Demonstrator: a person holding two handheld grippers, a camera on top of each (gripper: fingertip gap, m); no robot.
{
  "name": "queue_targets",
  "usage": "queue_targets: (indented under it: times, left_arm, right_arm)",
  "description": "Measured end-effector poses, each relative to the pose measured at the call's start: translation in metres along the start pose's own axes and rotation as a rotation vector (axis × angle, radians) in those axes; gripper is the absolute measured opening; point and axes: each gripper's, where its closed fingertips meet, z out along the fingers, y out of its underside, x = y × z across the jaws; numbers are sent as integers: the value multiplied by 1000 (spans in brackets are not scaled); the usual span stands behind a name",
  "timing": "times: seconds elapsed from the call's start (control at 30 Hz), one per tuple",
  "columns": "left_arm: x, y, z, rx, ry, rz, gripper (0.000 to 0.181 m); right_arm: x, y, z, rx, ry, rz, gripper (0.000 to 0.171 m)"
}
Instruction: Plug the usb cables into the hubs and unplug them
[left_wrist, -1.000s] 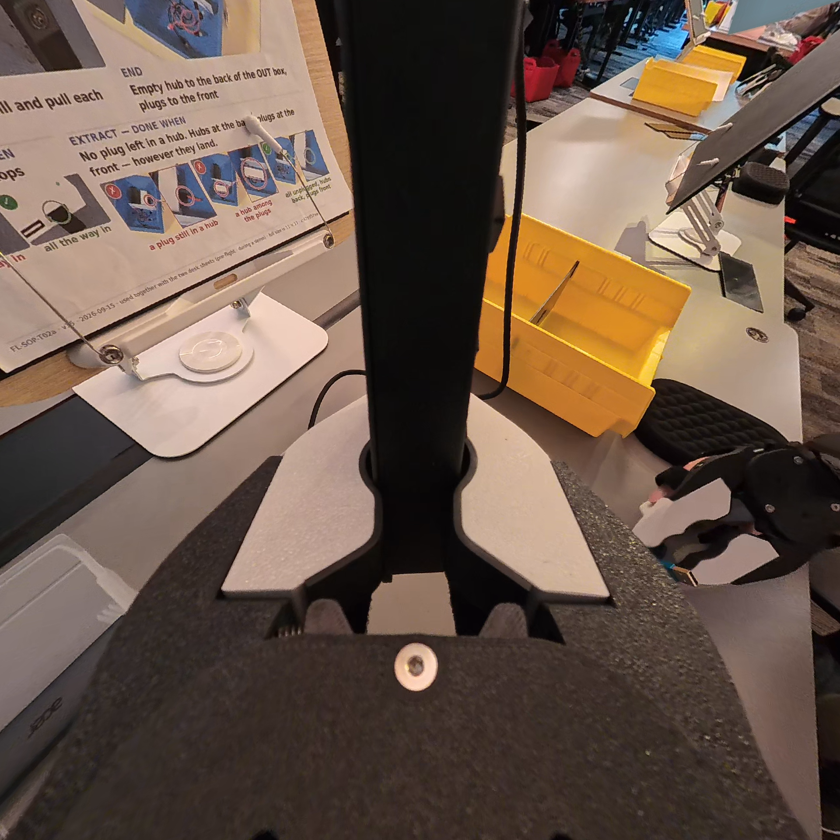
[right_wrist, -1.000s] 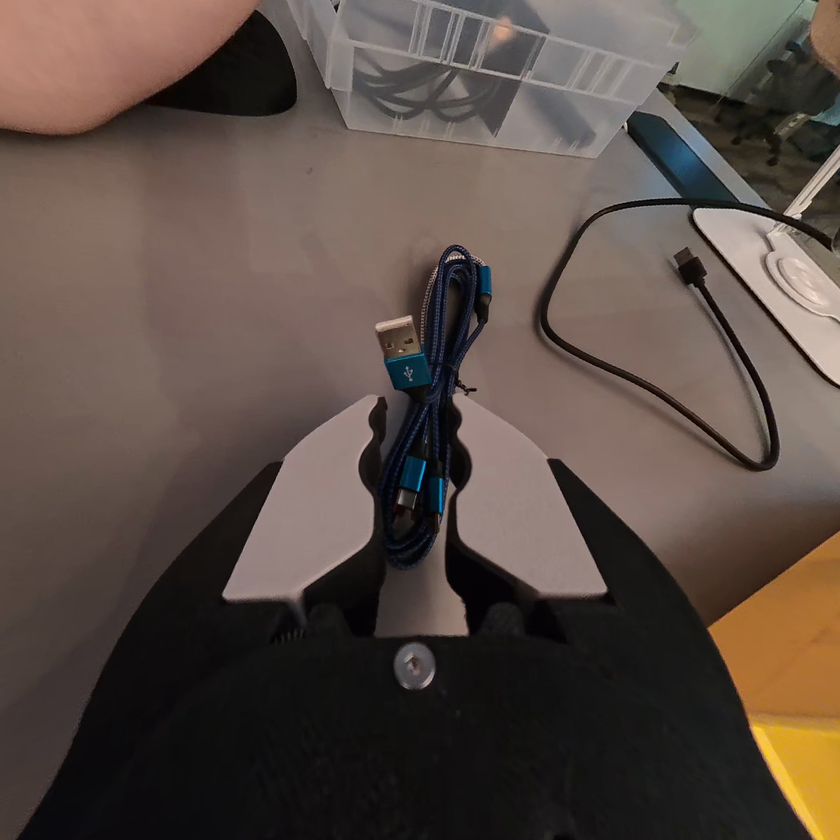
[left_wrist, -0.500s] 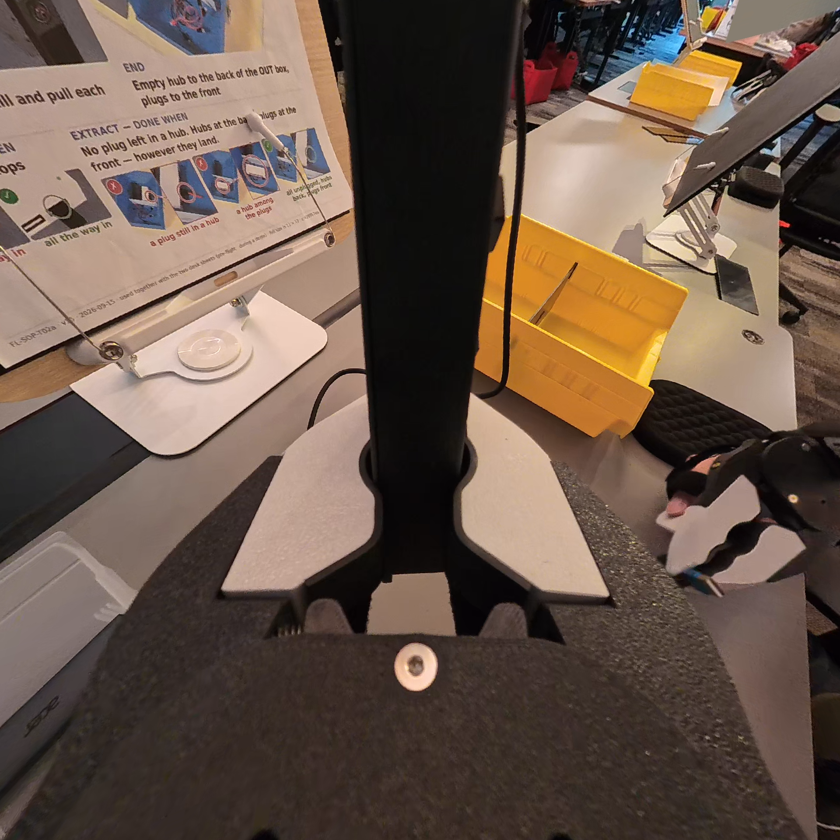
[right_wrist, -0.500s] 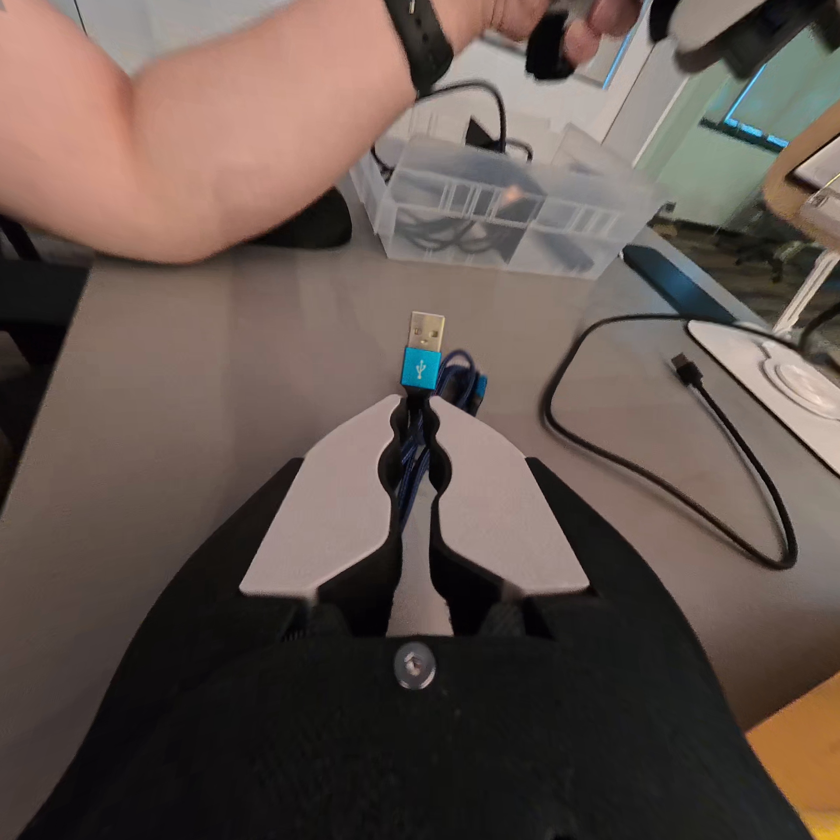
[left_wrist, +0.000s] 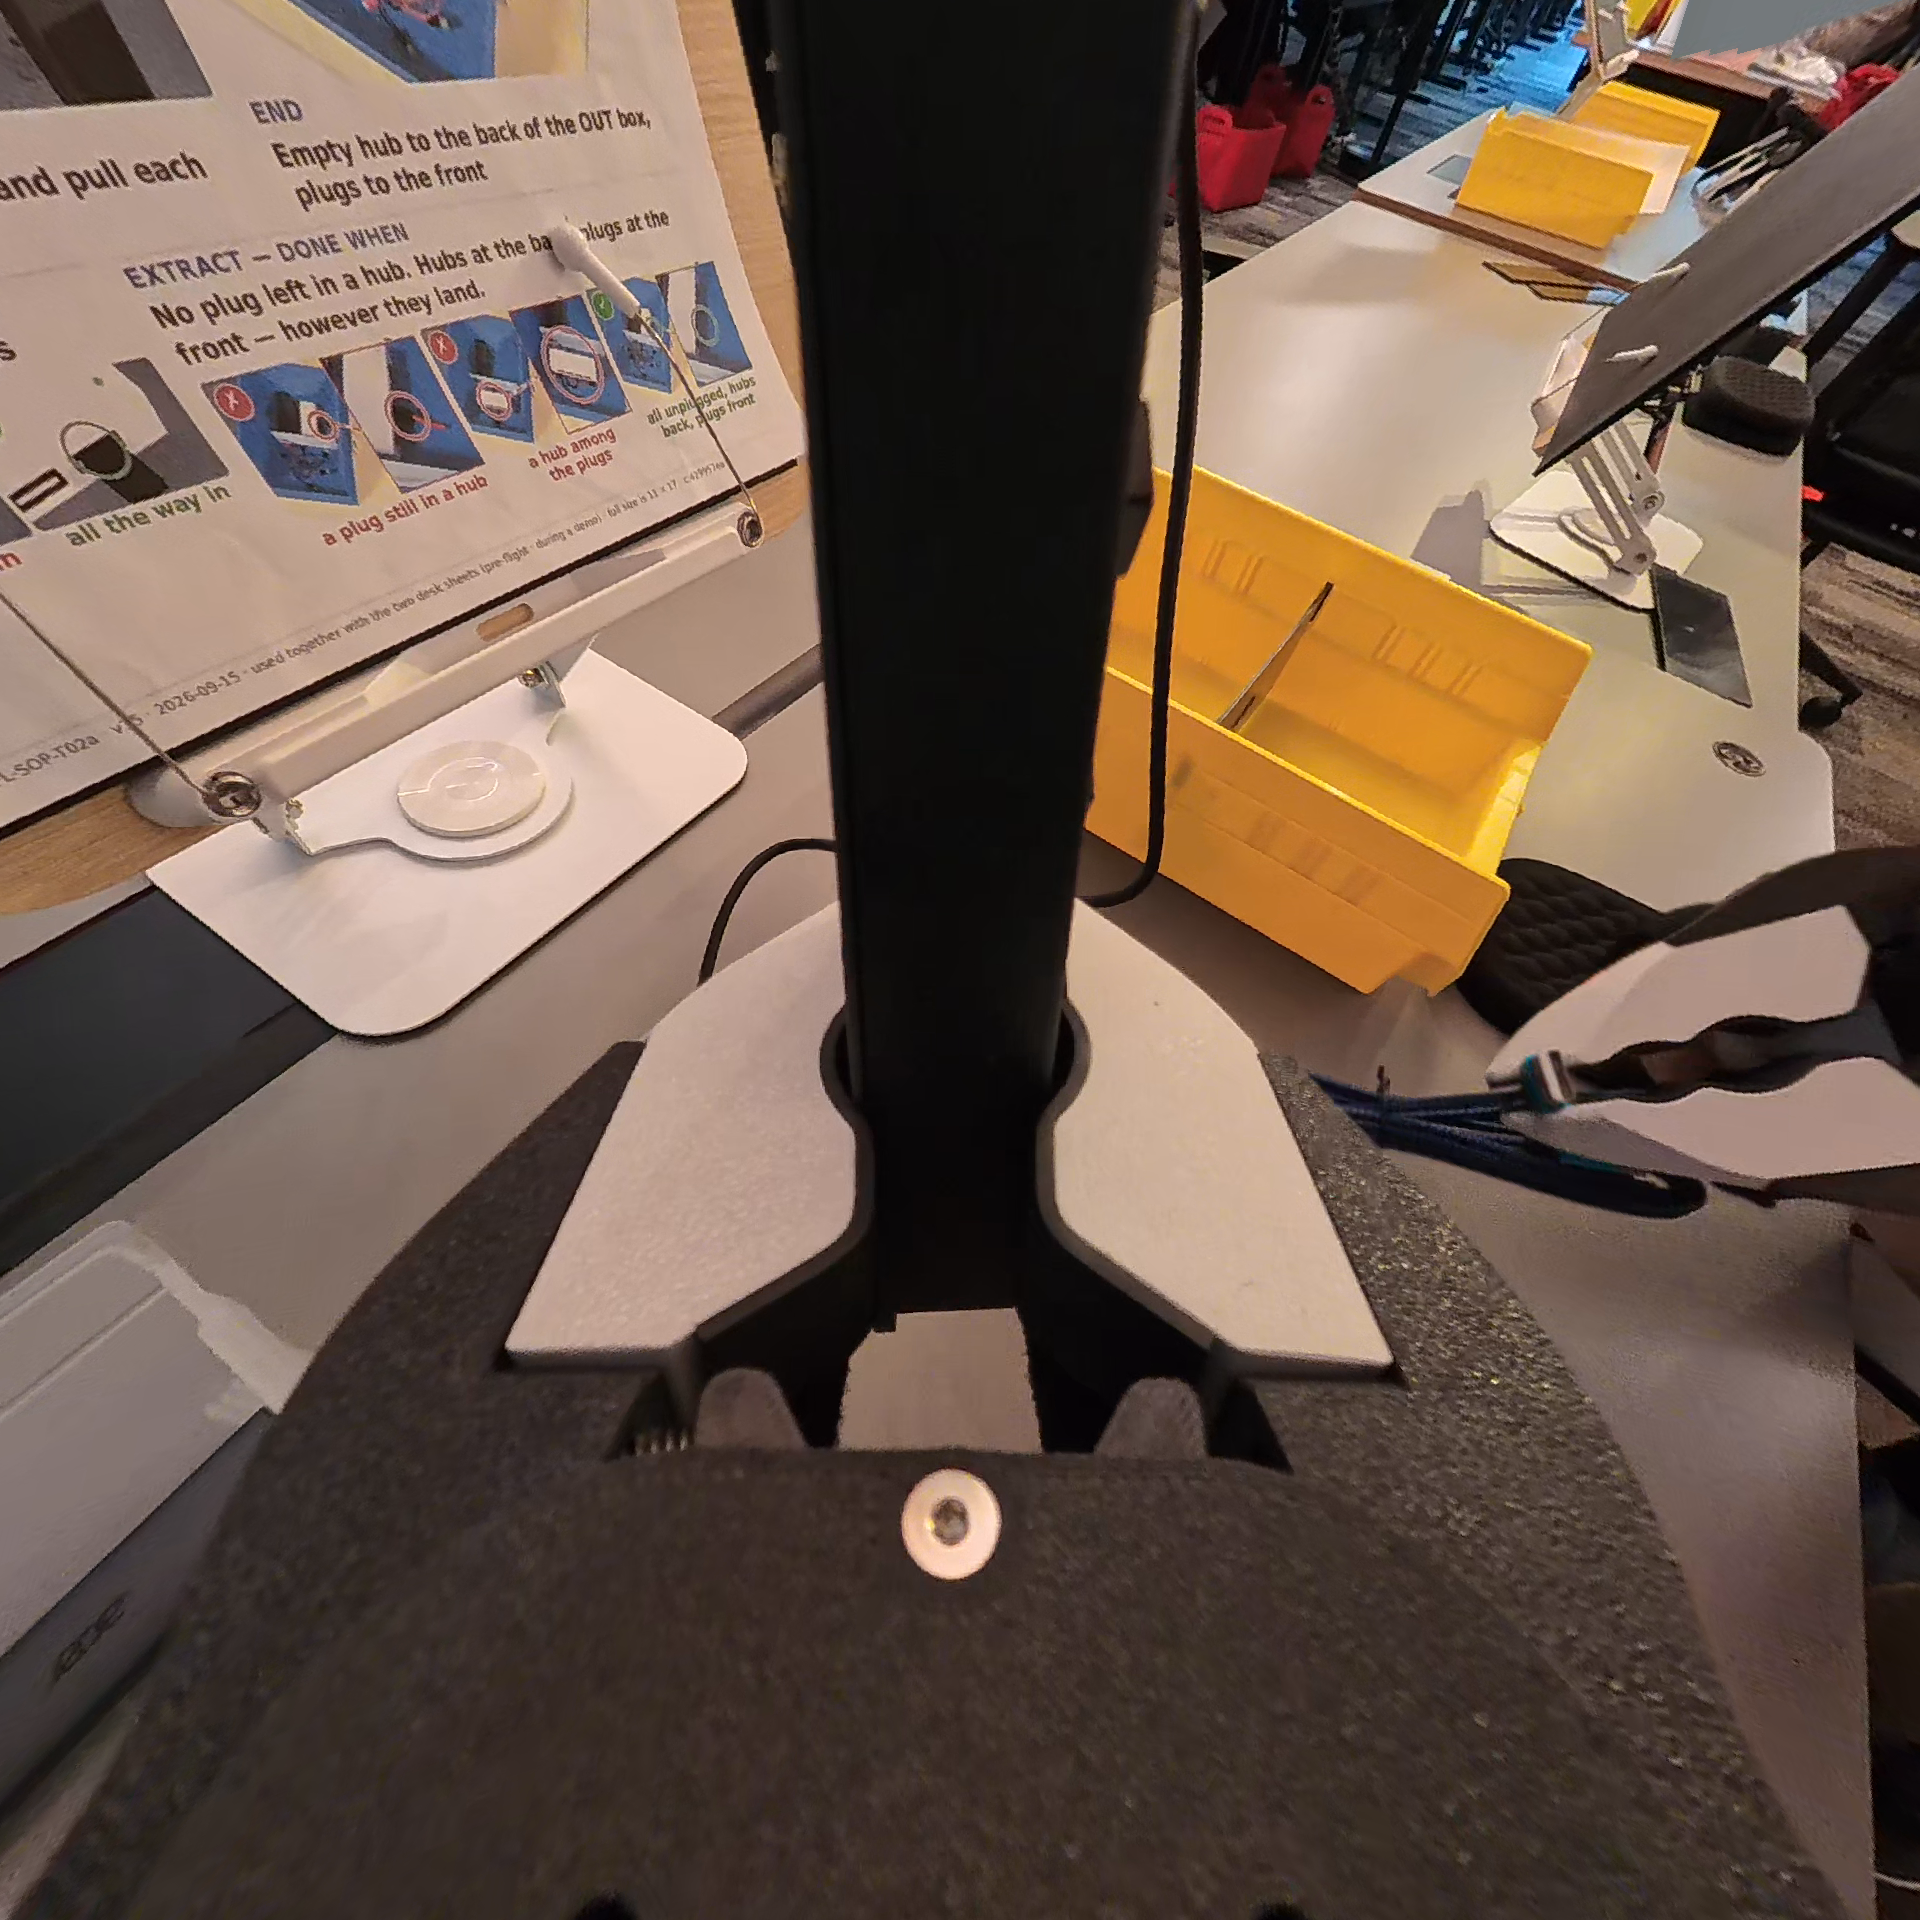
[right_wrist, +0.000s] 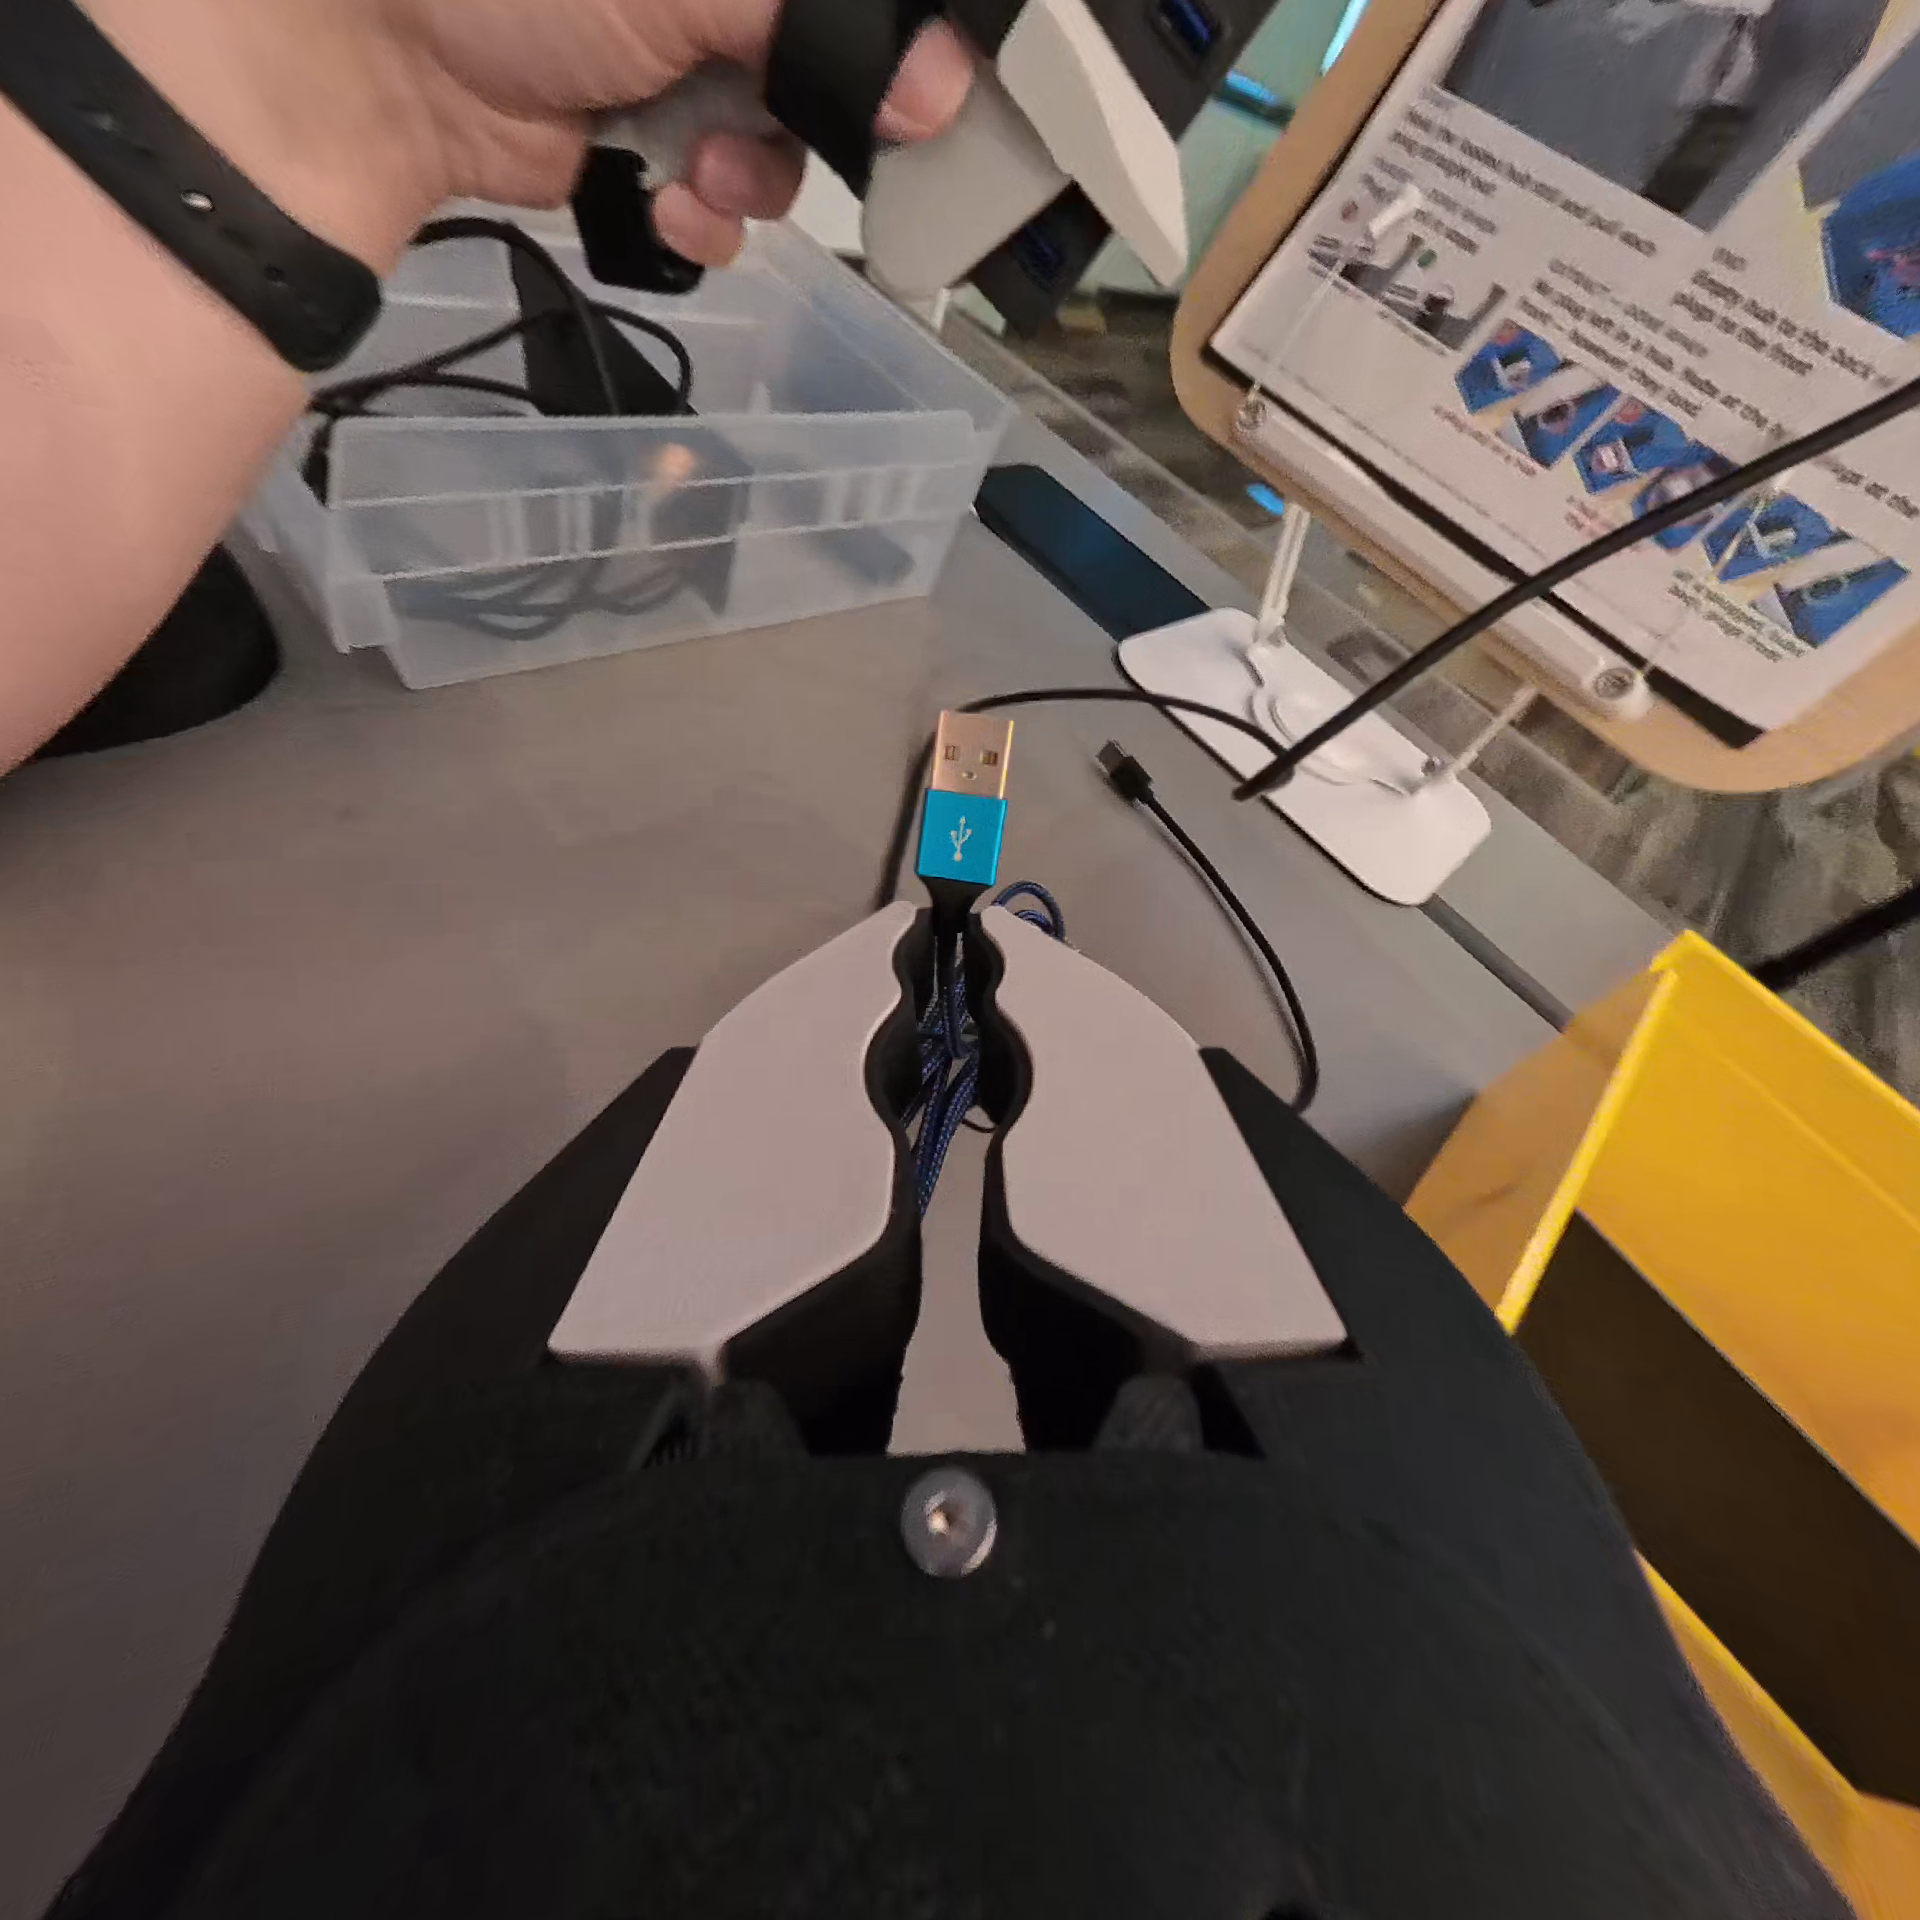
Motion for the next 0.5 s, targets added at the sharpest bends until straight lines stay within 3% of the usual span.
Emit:
queue_targets:
  times: [0.2,0.5]
  left_arm:
    - [5,-2,3,4,8,15,27]
    - [5,-3,5,11,9,25,27]
  right_arm:
    - [10,-6,8,-121,37,-13,6]
    - [17,-20,14,-171,84,-65,6]
